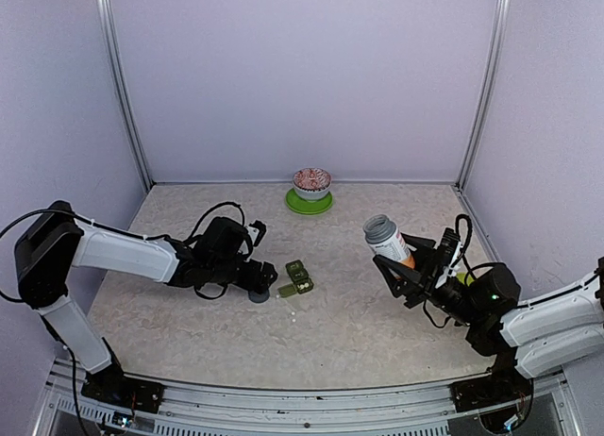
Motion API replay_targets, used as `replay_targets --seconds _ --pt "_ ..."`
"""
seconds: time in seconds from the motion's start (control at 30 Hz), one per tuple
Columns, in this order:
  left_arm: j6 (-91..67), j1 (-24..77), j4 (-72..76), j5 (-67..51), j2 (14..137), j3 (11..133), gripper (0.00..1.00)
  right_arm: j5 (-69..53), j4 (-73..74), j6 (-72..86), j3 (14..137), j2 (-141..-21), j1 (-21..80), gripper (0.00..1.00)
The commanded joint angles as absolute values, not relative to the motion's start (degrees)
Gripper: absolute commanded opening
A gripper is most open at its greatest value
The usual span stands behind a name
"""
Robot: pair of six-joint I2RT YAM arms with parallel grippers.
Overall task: Sort the pills into containers
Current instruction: Pick up the lid of the pill bottle from the center of the board.
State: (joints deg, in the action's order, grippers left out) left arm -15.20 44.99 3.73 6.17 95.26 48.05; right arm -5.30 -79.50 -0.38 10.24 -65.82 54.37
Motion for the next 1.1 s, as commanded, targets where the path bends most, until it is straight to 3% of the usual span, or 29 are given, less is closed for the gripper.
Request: replay_targets --seconds 0.0,0.57,0.97,1.07 --pt "-15.9 47.2 -2.1 10.8 95.4 48.5 0.84 -4.8 -78.2 -1.0 10.4 -64.0 54.9 0.39" --pt "-16.3 48.8 -4.5 10.7 99.6 49.3 0.79 -3.8 -76.1 -1.2 11.0 -64.8 55.0 0.4" --pt "-15.7 48.8 -4.6 9.8 100.7 50.2 0.59 -3.0 -74.9 -1.6 11.7 -65.7 54.9 0.4" --pt "-15.4 48.8 -4.5 9.4 100.8 50.4 0.49 -3.1 -74.7 -1.8 11.9 -65.8 54.9 0.41"
